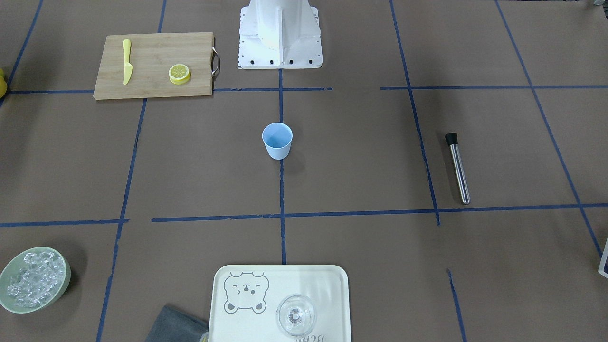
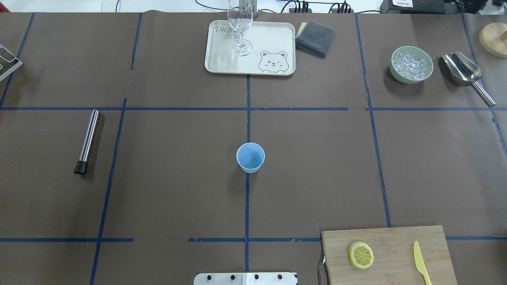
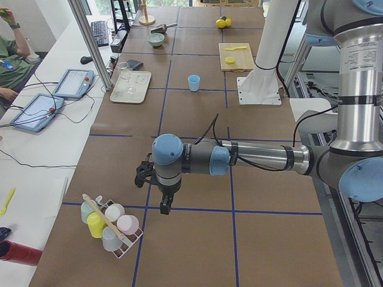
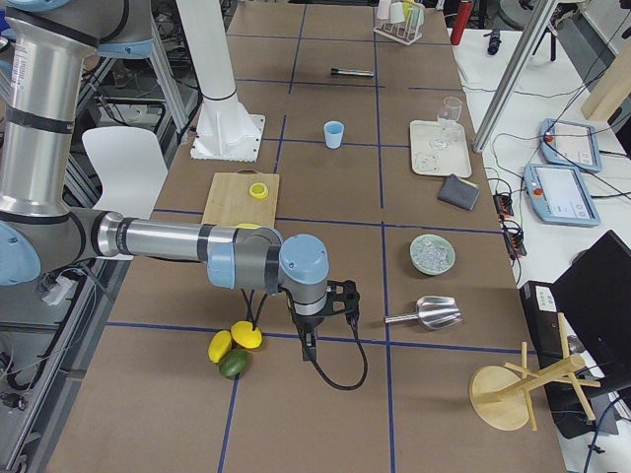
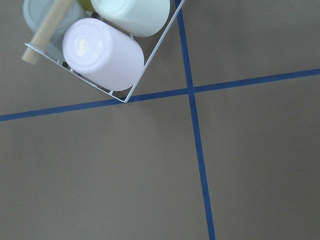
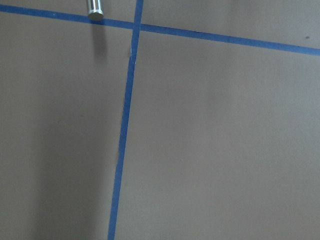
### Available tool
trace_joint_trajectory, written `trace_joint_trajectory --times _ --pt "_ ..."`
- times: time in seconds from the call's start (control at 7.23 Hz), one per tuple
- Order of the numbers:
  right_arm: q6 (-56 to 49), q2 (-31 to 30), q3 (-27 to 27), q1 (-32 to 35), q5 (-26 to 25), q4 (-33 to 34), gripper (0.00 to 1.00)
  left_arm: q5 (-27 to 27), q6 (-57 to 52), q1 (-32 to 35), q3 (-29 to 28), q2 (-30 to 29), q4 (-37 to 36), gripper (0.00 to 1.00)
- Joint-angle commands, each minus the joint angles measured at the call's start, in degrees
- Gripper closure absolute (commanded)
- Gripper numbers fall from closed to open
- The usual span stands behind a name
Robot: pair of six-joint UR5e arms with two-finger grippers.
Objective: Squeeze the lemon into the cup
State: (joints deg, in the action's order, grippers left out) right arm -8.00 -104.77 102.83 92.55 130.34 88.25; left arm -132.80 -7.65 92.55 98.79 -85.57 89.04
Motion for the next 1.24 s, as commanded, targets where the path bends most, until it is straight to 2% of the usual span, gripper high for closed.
trace_joint_trajectory --times 0.0,0.55,0.83,1.11 --pt "0.00 0.00 0.00 0.00 0.00 0.08 0.00 0.00 -0.09 0.00 0.35 -0.04 -0.09 0.00" --pt "0.00 -0.61 0.35 0.00 0.70 -0.18 0.00 0.00 0.00 0.00 0.35 0.05 -0.27 0.00" --pt "-1.58 -1.84 1.31 -4.20 -5.86 -0.09 0.00 0.00 0.00 0.00 0.35 0.14 -0.18 0.00" --pt "-0.97 -1.41 1.93 -4.22 -0.38 -0.79 0.00 0.00 -0.09 0.00 0.35 0.05 0.00 0.00"
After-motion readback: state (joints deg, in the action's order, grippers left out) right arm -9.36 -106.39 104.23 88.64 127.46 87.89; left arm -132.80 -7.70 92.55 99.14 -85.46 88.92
